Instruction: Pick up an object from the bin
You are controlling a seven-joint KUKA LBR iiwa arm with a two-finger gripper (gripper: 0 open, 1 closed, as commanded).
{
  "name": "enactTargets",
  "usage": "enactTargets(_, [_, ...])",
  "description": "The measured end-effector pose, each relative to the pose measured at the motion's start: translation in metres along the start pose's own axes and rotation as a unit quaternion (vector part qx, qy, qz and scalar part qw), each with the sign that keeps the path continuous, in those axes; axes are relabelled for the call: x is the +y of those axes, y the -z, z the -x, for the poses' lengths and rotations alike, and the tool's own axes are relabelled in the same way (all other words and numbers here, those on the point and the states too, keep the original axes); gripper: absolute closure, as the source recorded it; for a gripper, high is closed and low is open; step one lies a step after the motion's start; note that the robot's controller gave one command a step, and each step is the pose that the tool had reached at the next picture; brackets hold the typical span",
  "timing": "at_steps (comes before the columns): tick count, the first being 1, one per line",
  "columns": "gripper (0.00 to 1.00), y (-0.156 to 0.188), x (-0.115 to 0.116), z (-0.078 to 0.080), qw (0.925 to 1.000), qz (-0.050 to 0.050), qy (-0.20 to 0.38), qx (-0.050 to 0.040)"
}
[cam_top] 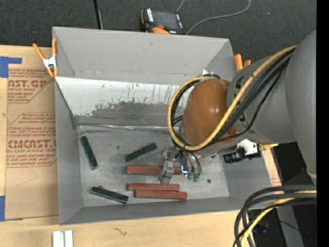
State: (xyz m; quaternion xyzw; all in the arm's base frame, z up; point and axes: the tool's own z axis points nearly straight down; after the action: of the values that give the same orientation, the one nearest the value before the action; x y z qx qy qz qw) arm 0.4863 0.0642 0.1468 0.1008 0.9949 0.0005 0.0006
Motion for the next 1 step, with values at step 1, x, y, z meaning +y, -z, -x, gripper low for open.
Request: enactTargets(1, [1.0, 0.0404, 0.001, 0.0007, 1.0, 0.0, 0.0, -0.0013])
